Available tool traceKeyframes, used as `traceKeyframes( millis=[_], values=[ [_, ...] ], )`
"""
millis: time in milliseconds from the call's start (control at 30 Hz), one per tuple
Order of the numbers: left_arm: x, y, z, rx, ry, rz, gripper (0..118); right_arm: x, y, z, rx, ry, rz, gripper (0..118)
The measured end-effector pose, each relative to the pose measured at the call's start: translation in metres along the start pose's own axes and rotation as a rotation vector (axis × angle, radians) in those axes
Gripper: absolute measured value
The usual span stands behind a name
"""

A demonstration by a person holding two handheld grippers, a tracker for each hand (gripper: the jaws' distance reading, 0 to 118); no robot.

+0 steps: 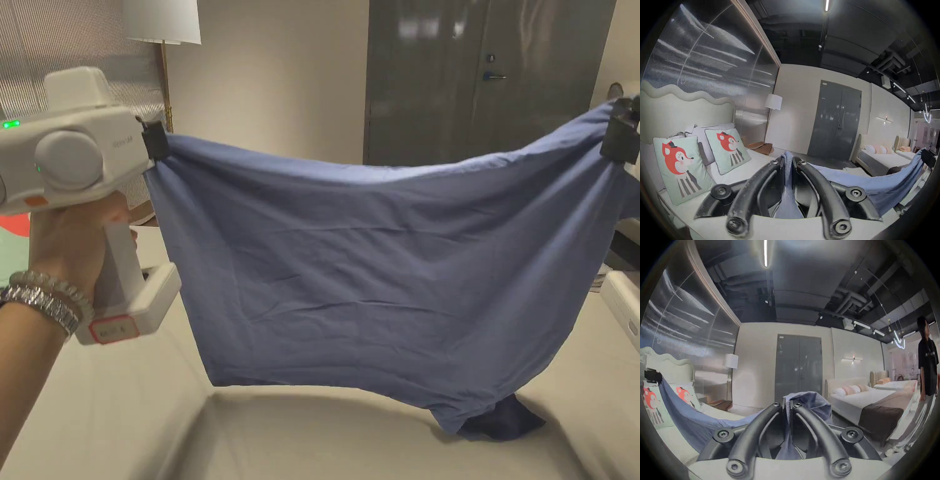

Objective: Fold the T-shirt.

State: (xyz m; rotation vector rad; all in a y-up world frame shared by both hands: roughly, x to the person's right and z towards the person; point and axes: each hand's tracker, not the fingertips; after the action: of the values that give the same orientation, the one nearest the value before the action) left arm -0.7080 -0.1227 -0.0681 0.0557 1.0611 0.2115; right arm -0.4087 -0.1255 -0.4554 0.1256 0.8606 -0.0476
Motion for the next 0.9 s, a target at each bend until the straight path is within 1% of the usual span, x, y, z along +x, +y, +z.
traceKeyframes(
  millis=[133,167,267,333,367,433,500,567,633,700,867,900],
  values=[
    [-0.007,-0.028,0.033,-0.072,-0.009,-0.039,5,0.007,-0.025,0.037,-0.049,0.014,0.005,4],
    [-0.01,-0.036,0.045,-0.065,-0.012,-0.037,5,0.009,-0.03,0.048,-0.074,0.02,0.003,4],
    [-0.018,-0.054,0.081,-0.11,-0.028,-0.055,5,0.012,-0.045,0.09,-0.13,0.043,-0.017,4],
    [-0.025,-0.067,0.107,-0.14,-0.04,-0.05,5,0.015,-0.055,0.118,-0.184,0.047,-0.003,4],
    [-0.029,-0.074,0.121,-0.162,-0.042,-0.048,5,0.015,-0.061,0.135,-0.194,0.051,-0.011,4],
    [-0.038,-0.088,0.147,-0.215,-0.041,-0.042,5,0.02,-0.071,0.165,-0.263,0.057,-0.006,4],
    [-0.048,-0.107,0.178,-0.262,-0.035,-0.052,5,0.024,-0.083,0.201,-0.329,0.068,-0.032,4],
    [-0.057,-0.123,0.205,-0.307,-0.019,-0.05,5,0.03,-0.093,0.232,-0.393,0.077,-0.039,4],
    [-0.067,-0.143,0.232,-0.367,-0.007,-0.048,5,0.029,-0.1,0.264,-0.448,0.073,-0.023,4],
    [-0.078,-0.165,0.257,-0.444,0.005,-0.037,5,0.031,-0.114,0.294,-0.517,0.071,-0.029,4],
    [-0.097,-0.222,0.299,-0.649,0.028,-0.072,5,0.03,-0.15,0.342,-0.721,0.088,0.004,4],
    [-0.101,-0.233,0.307,-0.686,0.034,-0.079,5,0.033,-0.161,0.349,-0.76,0.092,-0.006,4]
  ],
)
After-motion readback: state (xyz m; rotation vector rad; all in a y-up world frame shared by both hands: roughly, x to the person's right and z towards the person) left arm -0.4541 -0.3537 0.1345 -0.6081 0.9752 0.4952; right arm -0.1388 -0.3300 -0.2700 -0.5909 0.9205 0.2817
